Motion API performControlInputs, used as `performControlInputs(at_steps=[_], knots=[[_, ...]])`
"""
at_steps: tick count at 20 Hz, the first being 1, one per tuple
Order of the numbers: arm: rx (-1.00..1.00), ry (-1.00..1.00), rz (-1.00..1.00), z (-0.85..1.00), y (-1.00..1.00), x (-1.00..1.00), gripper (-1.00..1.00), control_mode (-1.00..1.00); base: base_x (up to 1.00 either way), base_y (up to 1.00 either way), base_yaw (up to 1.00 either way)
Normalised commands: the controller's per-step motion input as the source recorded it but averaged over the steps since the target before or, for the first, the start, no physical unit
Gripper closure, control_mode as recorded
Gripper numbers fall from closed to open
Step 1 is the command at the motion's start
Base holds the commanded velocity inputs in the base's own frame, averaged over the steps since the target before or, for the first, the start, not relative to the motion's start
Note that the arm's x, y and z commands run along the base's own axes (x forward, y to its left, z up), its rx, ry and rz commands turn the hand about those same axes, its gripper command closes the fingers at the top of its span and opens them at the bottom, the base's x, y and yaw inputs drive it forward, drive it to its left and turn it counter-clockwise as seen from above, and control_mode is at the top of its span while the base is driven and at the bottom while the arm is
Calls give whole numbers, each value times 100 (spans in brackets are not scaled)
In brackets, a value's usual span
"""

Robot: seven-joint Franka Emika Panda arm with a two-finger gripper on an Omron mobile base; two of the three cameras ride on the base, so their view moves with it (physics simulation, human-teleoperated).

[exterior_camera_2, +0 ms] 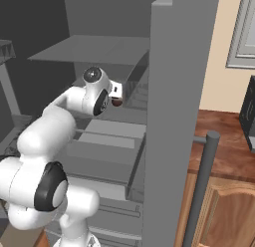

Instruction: Pick up the apple and banana from the fridge and place one fruit on each plate on the dining counter.

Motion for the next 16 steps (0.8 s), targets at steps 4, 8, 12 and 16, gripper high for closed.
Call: performControlInputs(at_steps=[4,8,12,16], knots=[[0,0,-1,-10,0,39,-100,-100,0,0,0],[0,0,-1,-19,-2,28,-100,-100,0,0,0],[0,0,-2,-25,-11,3,-100,-100,0,0,0],[0,0,-2,-22,-7,6,-100,-100,0,0,0]])
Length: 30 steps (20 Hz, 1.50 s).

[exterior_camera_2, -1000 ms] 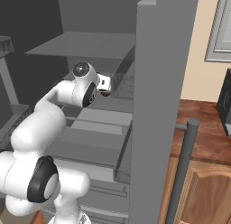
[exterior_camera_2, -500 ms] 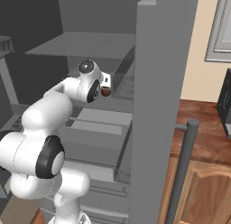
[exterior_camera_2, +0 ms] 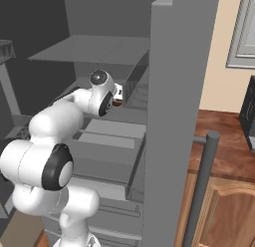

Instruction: Pick up the apple and banana from the fridge and place one fruit on each plate on the dining counter.

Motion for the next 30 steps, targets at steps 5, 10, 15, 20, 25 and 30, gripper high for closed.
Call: performControlInputs(at_steps=[5,10,15,20,25,30], knots=[[0,0,-1,-13,0,6,-100,-100,0,0,0],[0,1,0,-20,2,19,-100,-100,0,0,0],[0,1,0,-22,12,26,-100,-100,0,0,0],[0,0,0,-7,4,25,-100,-100,0,0,0],[0,0,0,-1,1,26,-100,-100,0,0,0],[0,0,0,-5,0,6,-100,-100,0,0,0]])
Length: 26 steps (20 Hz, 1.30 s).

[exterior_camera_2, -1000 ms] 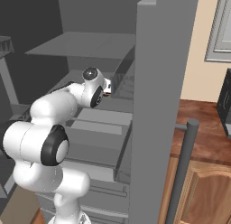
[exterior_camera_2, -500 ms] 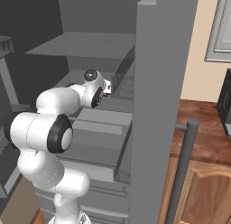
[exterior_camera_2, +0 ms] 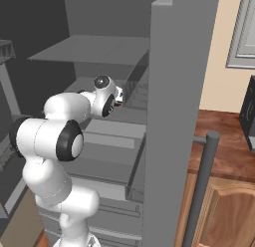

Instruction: Pick up the apple and banana from the fridge and place one fruit on each plate on the dining counter.

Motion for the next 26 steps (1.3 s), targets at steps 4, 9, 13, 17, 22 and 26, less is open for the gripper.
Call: performControlInputs(at_steps=[4,9,13,17,22,26], knots=[[0,5,-1,-17,0,0,-100,-100,0,0,0],[0,5,-1,-22,0,8,-100,-100,0,0,0],[0,0,0,-3,0,13,-100,-100,0,0,0],[0,0,0,-9,0,4,-100,-100,0,0,0],[0,1,0,-30,0,5,-100,-100,0,0,0],[0,0,0,-37,0,13,-100,-100,0,0,0]])
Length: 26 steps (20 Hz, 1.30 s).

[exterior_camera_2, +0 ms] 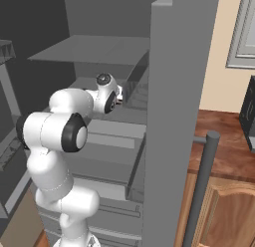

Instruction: Pick up the apple and banana from the fridge and place one fruit on each plate on the dining counter.

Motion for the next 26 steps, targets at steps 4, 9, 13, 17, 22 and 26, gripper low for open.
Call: performControlInputs(at_steps=[4,9,13,17,22,26], knots=[[0,0,0,-34,0,20,-100,-100,0,0,0],[0,0,0,-41,0,14,100,-100,0,0,0],[0,6,-1,-62,0,0,100,-100,0,0,0],[0,2,0,-67,0,0,100,-100,0,0,0],[14,-12,-3,-57,0,-23,100,-100,0,0,0],[41,-49,-4,-32,-15,-86,100,-100,0,0,0]])
